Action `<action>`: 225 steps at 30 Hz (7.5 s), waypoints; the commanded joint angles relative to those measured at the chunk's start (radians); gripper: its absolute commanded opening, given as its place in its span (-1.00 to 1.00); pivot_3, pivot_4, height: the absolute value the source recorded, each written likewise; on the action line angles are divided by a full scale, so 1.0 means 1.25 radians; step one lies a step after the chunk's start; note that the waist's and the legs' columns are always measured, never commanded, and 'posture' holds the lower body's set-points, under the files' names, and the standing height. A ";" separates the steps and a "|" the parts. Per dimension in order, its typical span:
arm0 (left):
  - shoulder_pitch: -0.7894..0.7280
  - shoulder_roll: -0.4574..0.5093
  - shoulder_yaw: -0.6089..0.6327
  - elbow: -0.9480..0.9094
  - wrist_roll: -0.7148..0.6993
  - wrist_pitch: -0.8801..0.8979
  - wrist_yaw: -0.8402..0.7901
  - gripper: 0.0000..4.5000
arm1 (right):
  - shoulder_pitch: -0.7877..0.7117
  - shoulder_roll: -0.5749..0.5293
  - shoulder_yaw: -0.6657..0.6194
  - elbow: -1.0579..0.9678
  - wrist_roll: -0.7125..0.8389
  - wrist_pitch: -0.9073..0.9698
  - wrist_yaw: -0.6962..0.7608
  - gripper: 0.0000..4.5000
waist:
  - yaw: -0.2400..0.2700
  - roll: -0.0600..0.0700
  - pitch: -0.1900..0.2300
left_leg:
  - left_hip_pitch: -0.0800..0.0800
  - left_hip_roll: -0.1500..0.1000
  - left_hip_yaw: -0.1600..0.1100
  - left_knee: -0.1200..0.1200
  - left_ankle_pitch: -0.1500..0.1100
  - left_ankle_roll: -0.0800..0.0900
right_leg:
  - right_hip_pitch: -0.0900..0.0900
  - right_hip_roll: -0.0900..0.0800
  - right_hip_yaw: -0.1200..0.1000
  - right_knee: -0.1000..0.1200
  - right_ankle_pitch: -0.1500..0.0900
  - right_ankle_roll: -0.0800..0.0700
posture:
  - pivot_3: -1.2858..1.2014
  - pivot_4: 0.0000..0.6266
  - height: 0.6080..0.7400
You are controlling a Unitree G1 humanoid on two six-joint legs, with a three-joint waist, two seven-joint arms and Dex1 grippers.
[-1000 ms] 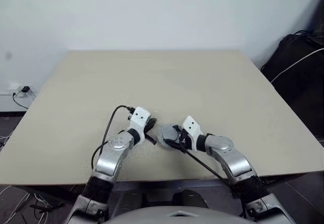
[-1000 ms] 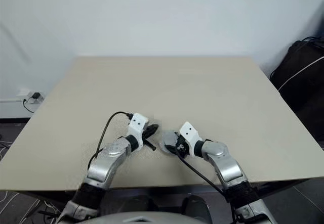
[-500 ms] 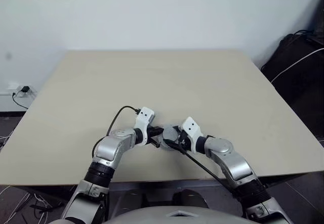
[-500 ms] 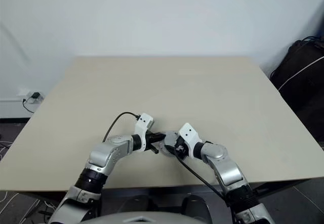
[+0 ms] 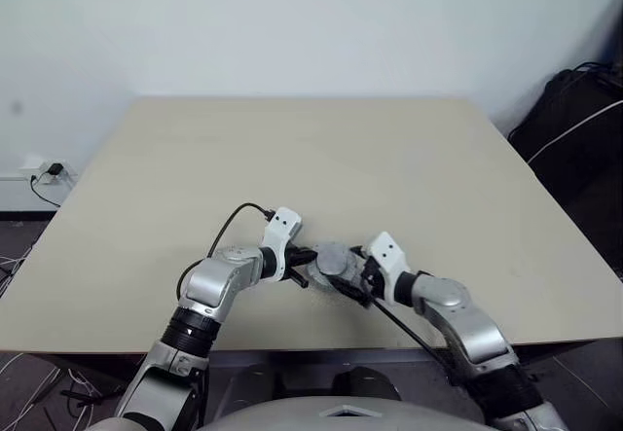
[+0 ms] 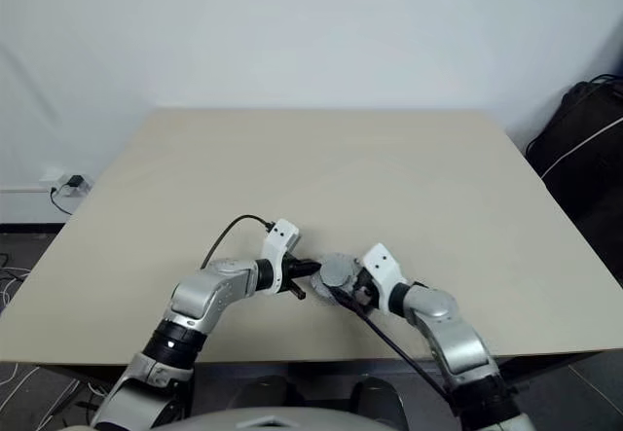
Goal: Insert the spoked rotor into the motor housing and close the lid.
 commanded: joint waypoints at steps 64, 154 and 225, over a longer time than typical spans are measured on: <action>0.004 -0.026 -0.028 -0.034 -0.042 -0.025 -0.031 -1.00 | 0.165 0.173 -0.333 -0.208 0.503 0.356 -0.256 0.99 | -0.004 0.000 0.005 | -0.003 -0.001 -0.001 0.000 -0.001 0.002 | -0.002 -0.001 0.000 0.000 -0.002 0.003 | 0.03 -1.00 1.00; 0.395 -0.302 0.304 -0.209 -0.975 -0.024 0.389 1.00 | -0.051 0.278 -0.336 -0.105 1.111 0.452 -0.567 -0.47 | -0.020 0.004 0.016 | -0.004 -0.001 0.001 -0.002 -0.002 0.003 | -0.004 0.002 0.001 -0.001 -0.002 0.003 | 0.03 -1.00 1.00; -0.233 -0.210 0.542 0.473 -0.699 -0.410 0.442 -0.07 | 0.248 0.158 -0.062 -0.213 0.075 -0.263 -0.336 1.00 | -0.020 -0.008 0.018 | -0.004 -0.001 0.002 0.000 0.000 0.001 | 0.001 0.006 0.001 0.000 -0.001 0.004 | 0.03 -1.00 1.00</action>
